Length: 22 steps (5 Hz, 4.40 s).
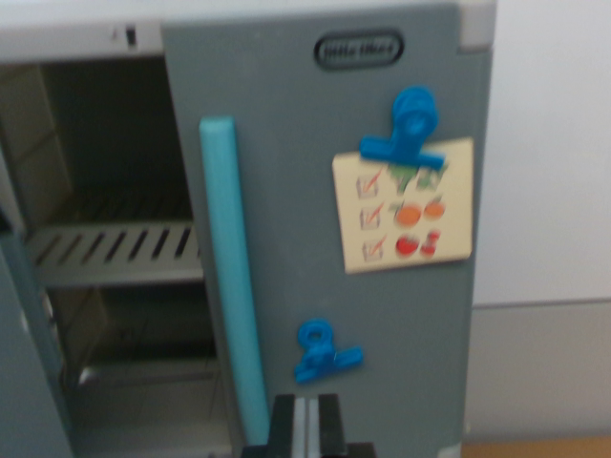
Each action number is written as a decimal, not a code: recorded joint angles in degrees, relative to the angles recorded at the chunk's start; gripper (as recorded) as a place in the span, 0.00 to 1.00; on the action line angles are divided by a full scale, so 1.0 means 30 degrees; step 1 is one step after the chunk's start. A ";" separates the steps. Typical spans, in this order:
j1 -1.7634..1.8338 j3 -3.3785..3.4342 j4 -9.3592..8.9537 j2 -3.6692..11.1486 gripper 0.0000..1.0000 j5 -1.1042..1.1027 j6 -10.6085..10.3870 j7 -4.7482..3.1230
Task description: Close fridge door
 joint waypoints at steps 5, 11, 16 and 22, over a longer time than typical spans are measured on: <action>0.0000 0.1298 -0.0492 0.0149 1.00 0.0000 0.0000 0.0000; 0.0000 0.4168 -0.0492 0.2247 1.00 0.0000 0.0000 0.0000; 0.0000 0.7452 0.0381 0.3966 1.00 0.0000 -0.0001 0.0000; 0.0000 0.8917 0.3763 0.8961 1.00 0.0000 -0.0080 0.0000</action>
